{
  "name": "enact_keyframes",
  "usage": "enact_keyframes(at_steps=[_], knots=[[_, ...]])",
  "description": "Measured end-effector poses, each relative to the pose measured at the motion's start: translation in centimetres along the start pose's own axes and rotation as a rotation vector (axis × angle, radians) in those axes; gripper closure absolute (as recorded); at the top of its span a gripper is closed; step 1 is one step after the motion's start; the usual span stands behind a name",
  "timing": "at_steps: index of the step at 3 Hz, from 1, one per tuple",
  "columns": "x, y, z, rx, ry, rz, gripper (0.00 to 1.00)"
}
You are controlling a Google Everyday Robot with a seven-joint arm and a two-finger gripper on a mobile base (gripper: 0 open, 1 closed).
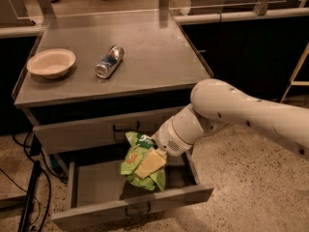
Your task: Place green rice chip bag into middle drawer
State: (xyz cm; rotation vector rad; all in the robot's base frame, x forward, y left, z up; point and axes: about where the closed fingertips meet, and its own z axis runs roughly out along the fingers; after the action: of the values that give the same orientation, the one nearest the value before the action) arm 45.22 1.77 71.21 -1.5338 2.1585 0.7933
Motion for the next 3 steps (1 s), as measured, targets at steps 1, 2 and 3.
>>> enact_keyframes(at_steps=[1, 2, 3], knots=[[3.1, -1.3, 2.7, -0.016, 0.017, 0.075, 1.0], [5.1, -1.9, 4.5, -0.016, 0.01, 0.139, 1.0], [5.1, -1.9, 4.5, -0.016, 0.01, 0.14, 1.0]])
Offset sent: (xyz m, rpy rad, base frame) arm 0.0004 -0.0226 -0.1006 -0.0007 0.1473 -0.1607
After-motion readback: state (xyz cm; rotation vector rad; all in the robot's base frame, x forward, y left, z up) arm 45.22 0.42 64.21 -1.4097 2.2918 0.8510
